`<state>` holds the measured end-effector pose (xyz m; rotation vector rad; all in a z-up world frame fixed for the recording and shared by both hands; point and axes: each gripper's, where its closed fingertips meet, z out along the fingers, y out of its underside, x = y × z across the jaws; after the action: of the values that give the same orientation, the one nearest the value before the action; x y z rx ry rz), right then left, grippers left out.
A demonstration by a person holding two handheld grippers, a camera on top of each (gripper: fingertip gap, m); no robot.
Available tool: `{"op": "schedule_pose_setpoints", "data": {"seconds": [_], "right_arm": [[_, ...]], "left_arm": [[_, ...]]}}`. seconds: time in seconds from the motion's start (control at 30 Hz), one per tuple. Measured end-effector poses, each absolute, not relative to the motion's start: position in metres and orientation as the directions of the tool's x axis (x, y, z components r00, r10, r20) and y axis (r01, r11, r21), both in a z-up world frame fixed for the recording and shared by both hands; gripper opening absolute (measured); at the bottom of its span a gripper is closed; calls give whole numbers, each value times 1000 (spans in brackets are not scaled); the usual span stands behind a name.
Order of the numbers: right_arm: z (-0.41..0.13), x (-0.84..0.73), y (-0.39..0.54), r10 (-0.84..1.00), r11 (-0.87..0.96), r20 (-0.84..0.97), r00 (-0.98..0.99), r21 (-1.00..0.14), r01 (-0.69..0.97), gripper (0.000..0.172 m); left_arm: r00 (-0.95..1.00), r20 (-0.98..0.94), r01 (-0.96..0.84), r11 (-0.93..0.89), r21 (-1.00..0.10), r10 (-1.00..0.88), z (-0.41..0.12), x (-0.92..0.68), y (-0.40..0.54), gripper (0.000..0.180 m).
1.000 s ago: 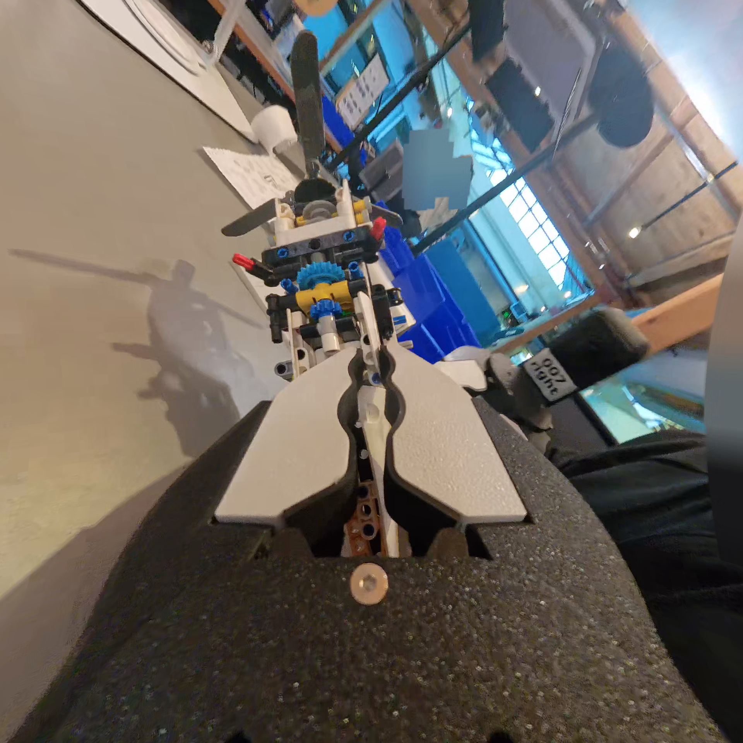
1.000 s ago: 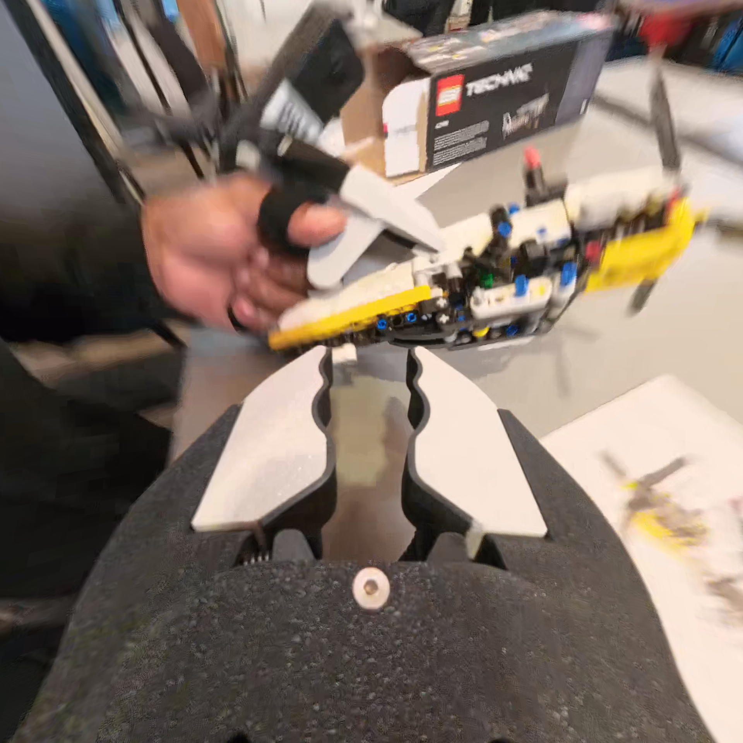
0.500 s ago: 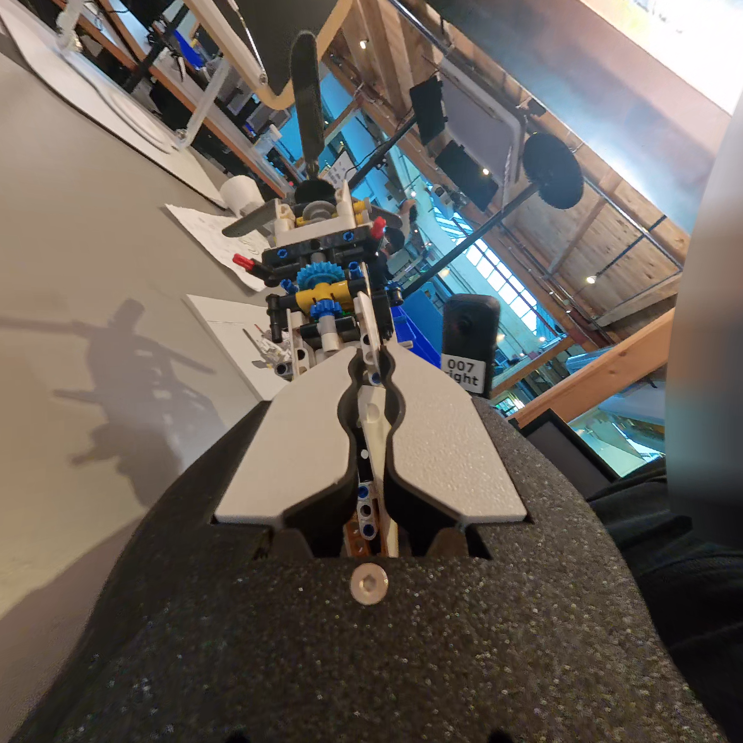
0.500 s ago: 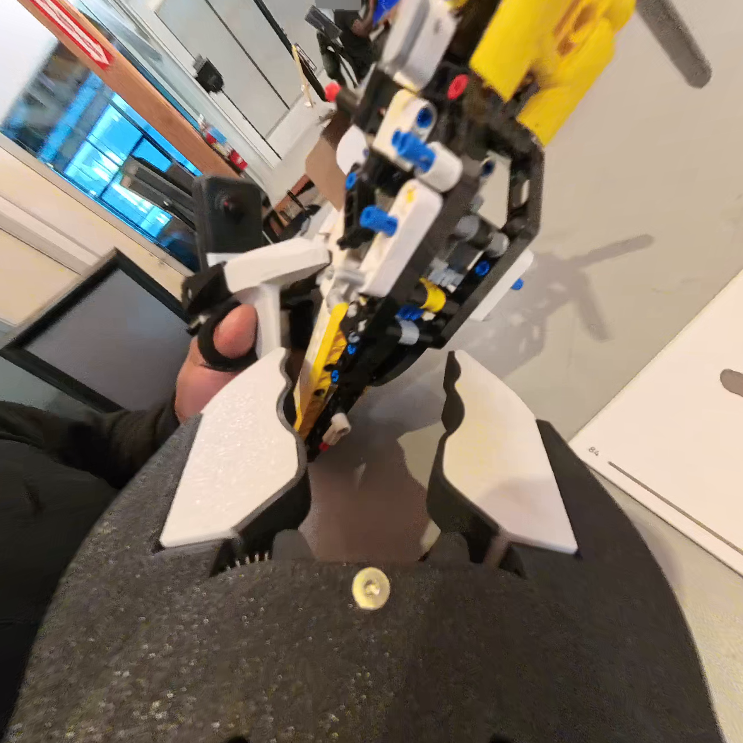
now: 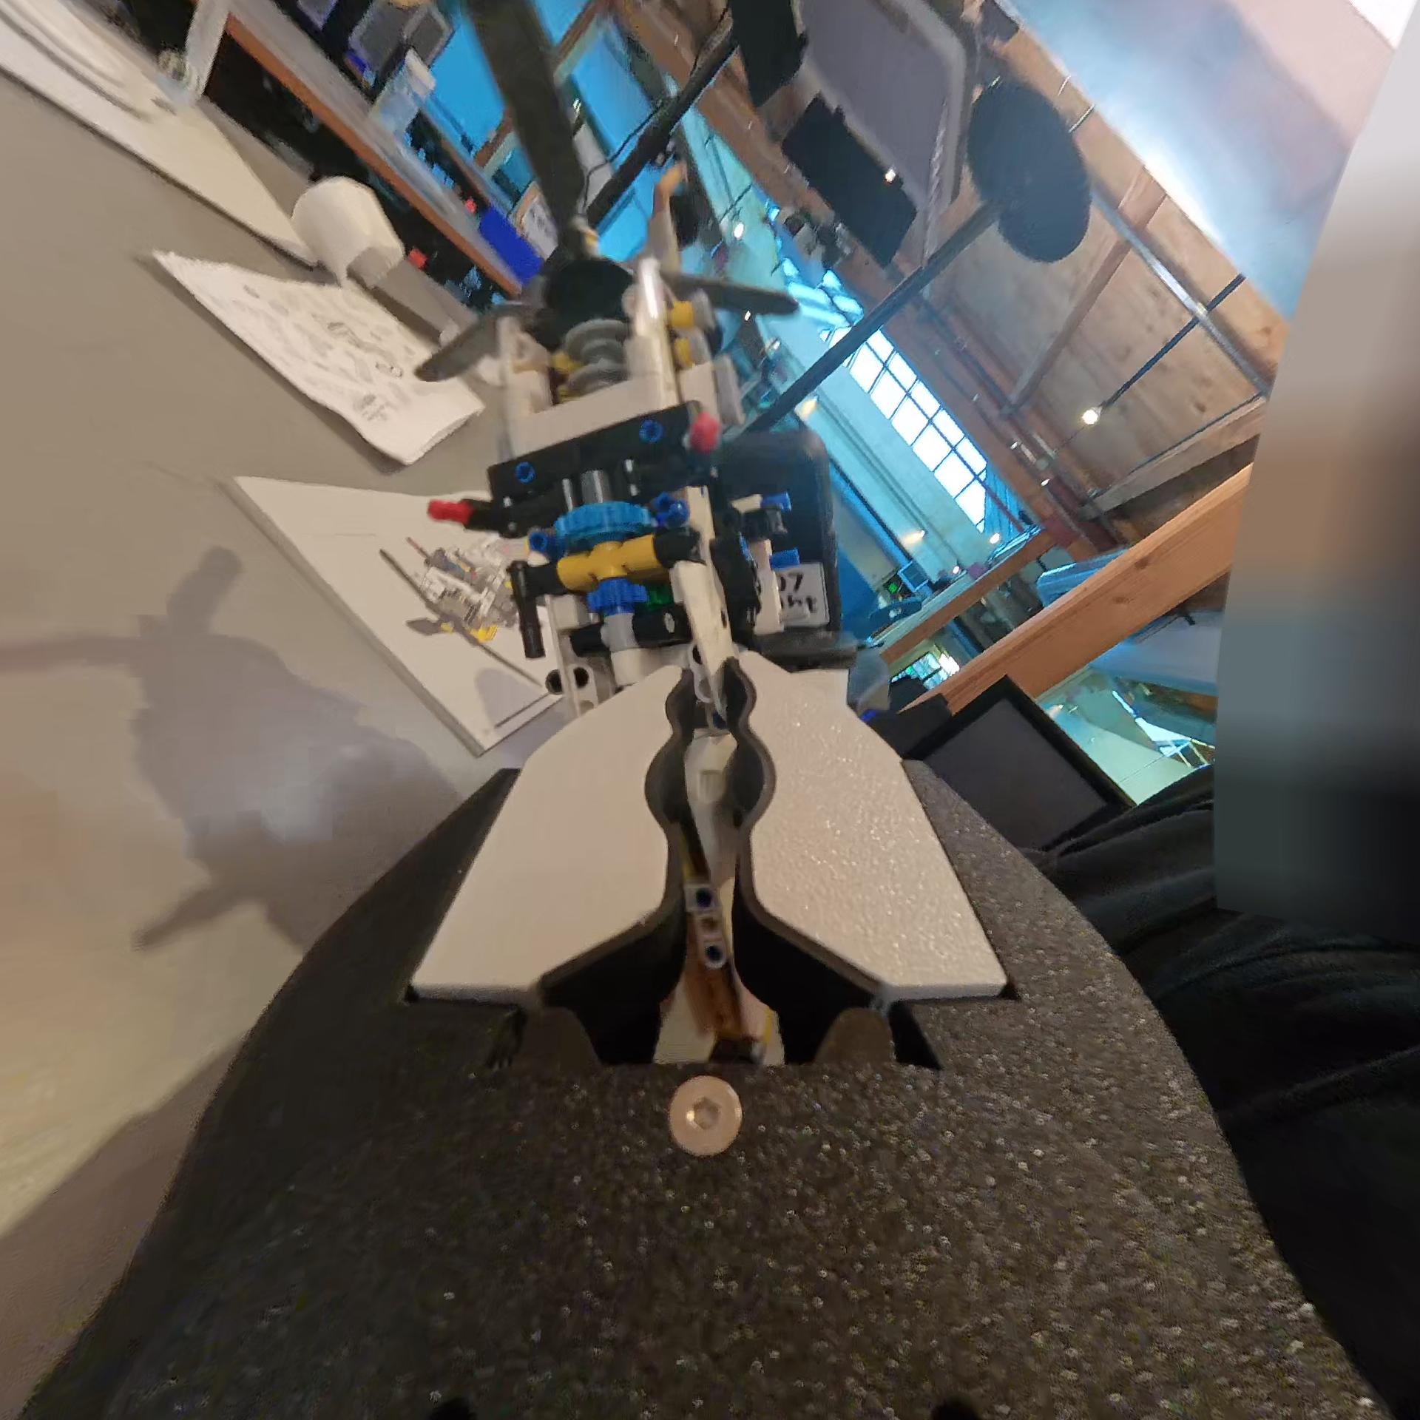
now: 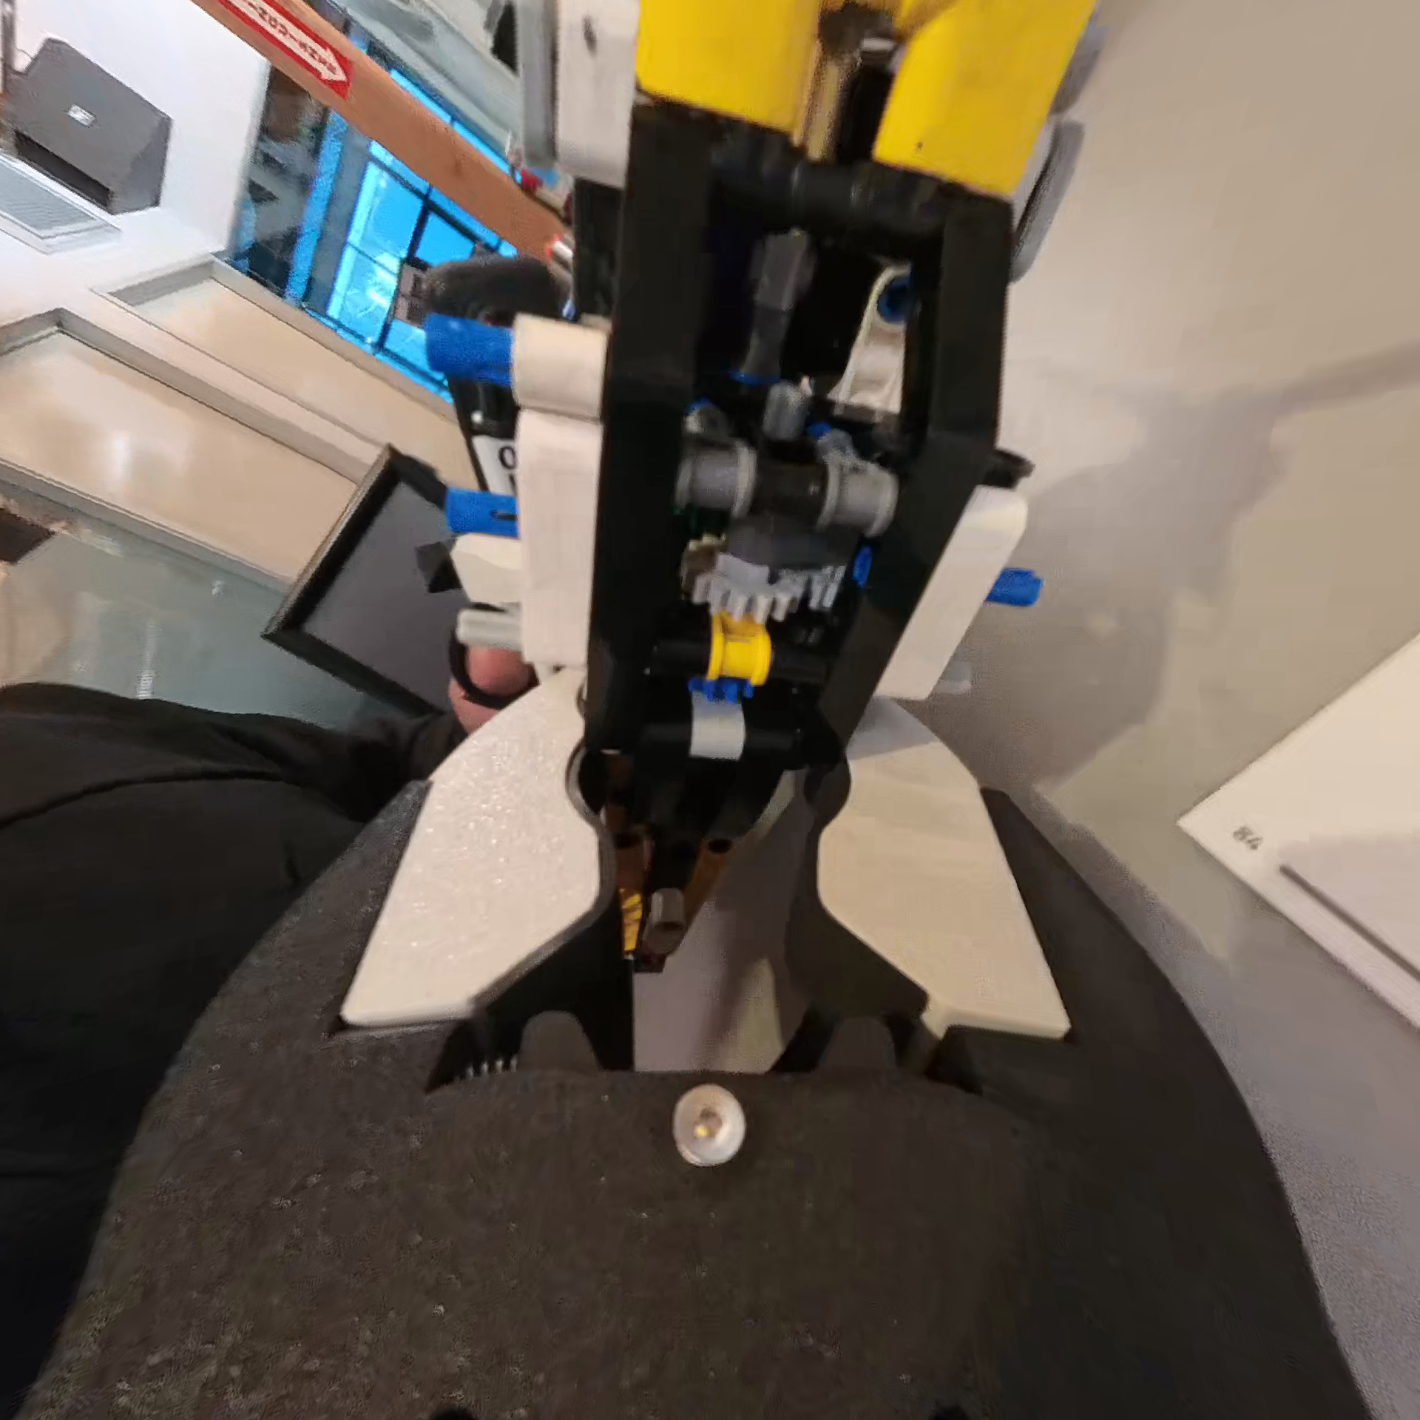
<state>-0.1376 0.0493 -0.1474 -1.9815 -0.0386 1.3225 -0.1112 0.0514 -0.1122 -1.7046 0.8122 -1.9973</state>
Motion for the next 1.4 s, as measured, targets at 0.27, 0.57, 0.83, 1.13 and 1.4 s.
{"op": "schedule_pose_setpoints", "data": {"seconds": [0.27, 0.57, 0.83, 1.13, 1.4], "right_arm": [[-152, -138, 44, 375, -779, -823, 426, -530, -336, 48], [-154, -139, 42, 374, -791, -820, 434, -526, -312, 45], [-155, -143, 36, 255, -910, -934, 251, -319, -264, 44], [-153, -141, 43, 370, -826, -860, 351, -478, -301, 46], [-155, -139, 46, 387, -802, -824, 415, -522, -290, 47]], "left_arm": [[-210, 836, -200, -815, -544, -507, -120, -115, 49, 8], [-228, 840, -327, -774, -542, -492, -124, -120, 47, 8], [-232, 825, -385, -730, -564, -515, -131, -123, 47, 8], [-268, 806, -364, -719, -592, -528, -126, -121, 49, 9], [-267, 775, -344, -694, -632, -573, -126, -120, 51, 9]]}}
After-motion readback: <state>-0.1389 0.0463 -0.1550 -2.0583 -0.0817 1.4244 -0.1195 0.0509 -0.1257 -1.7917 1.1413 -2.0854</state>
